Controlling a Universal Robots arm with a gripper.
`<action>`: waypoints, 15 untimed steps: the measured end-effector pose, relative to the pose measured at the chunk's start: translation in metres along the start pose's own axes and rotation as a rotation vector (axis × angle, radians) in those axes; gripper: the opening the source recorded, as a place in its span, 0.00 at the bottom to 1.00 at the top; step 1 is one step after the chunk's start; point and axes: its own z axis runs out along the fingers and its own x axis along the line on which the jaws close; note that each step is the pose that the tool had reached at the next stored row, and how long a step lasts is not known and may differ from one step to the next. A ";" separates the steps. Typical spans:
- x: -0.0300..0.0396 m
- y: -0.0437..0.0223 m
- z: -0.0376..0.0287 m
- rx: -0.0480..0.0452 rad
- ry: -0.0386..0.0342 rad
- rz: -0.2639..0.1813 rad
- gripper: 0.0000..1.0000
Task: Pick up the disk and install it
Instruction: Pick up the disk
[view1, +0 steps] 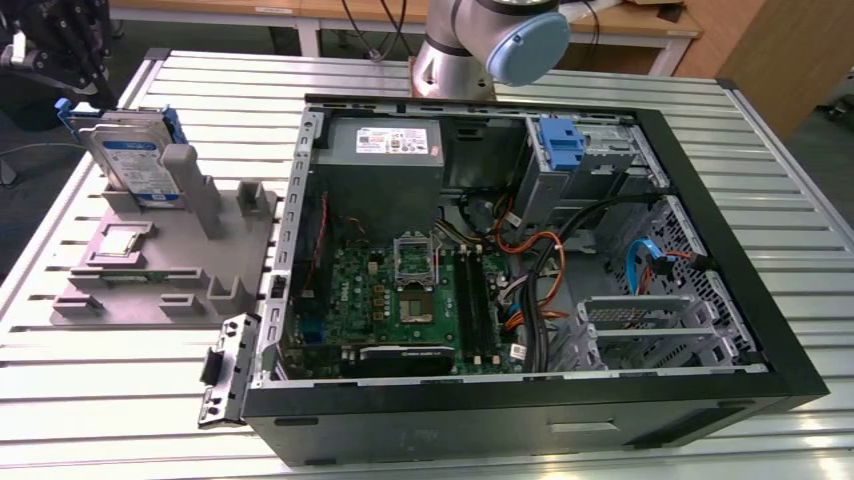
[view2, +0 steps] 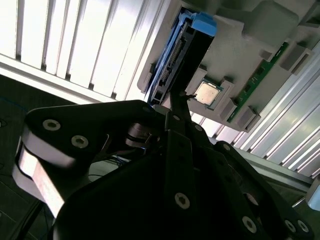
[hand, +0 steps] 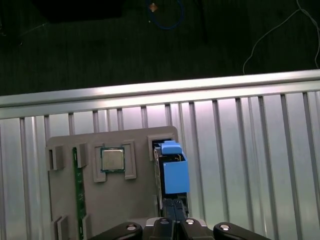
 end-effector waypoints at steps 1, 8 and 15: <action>0.0000 0.0000 0.0000 -0.0003 0.0003 -0.006 0.11; 0.0000 0.0000 0.0000 -0.0009 0.0008 -0.020 0.11; 0.0001 -0.0001 0.0011 0.0085 -0.0070 -0.027 0.11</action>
